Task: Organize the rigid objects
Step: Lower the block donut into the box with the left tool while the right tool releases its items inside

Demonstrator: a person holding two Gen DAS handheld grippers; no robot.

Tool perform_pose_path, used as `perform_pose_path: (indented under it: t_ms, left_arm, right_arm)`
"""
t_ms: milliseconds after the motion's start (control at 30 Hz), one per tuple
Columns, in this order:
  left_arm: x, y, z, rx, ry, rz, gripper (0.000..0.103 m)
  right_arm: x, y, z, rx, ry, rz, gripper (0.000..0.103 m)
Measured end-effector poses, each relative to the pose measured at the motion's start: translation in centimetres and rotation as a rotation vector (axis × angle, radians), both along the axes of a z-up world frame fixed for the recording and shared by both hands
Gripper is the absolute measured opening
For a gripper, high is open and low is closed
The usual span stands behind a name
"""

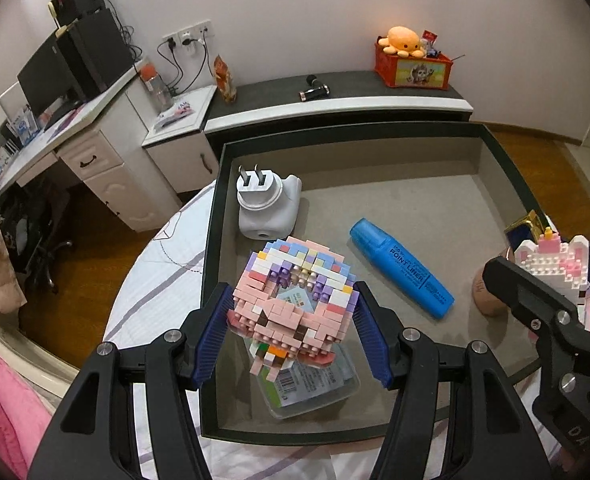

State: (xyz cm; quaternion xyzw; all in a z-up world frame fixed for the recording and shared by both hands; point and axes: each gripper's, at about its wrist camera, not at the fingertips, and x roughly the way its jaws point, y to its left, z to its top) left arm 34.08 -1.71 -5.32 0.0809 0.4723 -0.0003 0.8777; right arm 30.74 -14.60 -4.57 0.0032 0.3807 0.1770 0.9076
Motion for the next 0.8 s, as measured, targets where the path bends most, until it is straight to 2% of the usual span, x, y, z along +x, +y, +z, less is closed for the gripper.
perform_pose_path:
  t_ms: [67,133,167,200,267,300,800]
  left_arm:
    - [0.0,0.2,-0.1,-0.005,0.007,-0.001,0.063]
    - [0.1,0.5,-0.1,-0.016,0.019,0.011,0.079]
    - [0.1,0.7,0.0,-0.023,0.017,0.020,0.083]
    - [0.0,1.0,0.2,-0.028,0.005,0.026,0.089]
    - [-0.3,1.2,0.5,-0.015,-0.014,0.039,0.089]
    - [-0.3,1.3,0.5,-0.011,-0.017,0.044,0.090]
    - [-1.3,0.7,1.6,0.001,-0.044,0.026,0.090]
  right_arm:
    - [0.2,0.1,-0.1,0.003,0.006,0.003,0.045]
    - [0.2,-0.1,-0.1,0.009,0.008,-0.012,0.046]
    - [0.2,-0.2,0.1,0.010,0.002,-0.022,0.048]
    - [0.2,-0.4,0.5,0.013,-0.011,-0.027,0.058]
    - [-0.4,-0.6,1.2,0.013,-0.053,-0.038,0.074]
    - [-0.6,-0.6,1.5,0.006,-0.069,-0.046,0.078]
    - [-0.4,-0.8,1.8,0.007,-0.060,-0.060,0.078]
